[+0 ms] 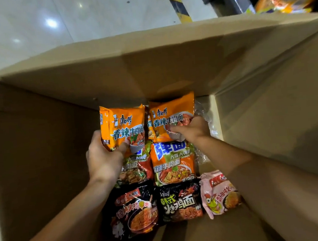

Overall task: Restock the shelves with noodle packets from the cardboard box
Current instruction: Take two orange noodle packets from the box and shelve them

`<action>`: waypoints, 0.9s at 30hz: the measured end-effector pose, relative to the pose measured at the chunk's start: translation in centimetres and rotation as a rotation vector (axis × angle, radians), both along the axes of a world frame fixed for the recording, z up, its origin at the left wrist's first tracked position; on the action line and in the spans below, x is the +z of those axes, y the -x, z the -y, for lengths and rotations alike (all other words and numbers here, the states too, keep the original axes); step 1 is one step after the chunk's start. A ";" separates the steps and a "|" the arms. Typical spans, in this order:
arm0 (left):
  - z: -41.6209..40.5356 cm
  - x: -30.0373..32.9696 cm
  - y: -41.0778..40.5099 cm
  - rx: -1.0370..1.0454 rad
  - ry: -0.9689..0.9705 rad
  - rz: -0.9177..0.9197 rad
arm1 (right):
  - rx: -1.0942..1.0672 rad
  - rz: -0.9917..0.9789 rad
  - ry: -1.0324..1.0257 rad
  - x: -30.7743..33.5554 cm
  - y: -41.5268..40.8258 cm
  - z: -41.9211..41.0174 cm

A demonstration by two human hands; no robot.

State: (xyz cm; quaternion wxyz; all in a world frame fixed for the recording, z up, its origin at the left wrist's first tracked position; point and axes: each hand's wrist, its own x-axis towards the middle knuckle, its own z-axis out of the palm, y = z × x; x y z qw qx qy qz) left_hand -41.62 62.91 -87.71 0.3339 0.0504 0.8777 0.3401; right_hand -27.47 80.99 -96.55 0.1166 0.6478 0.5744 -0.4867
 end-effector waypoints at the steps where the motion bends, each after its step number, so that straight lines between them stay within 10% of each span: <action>1: 0.1 0.9 -0.2 -0.002 0.003 -0.006 | 0.008 -0.002 -0.010 0.9 -0.1 0.3; 11: -0.3 16.9 -2.2 -0.018 -0.017 -0.042 | 0.069 -0.150 -0.087 18.8 -3.6 0.3; 27: 0.5 60.4 -9.1 -0.053 -0.339 -0.176 | 0.062 -0.624 -0.239 67.3 -13.2 -4.1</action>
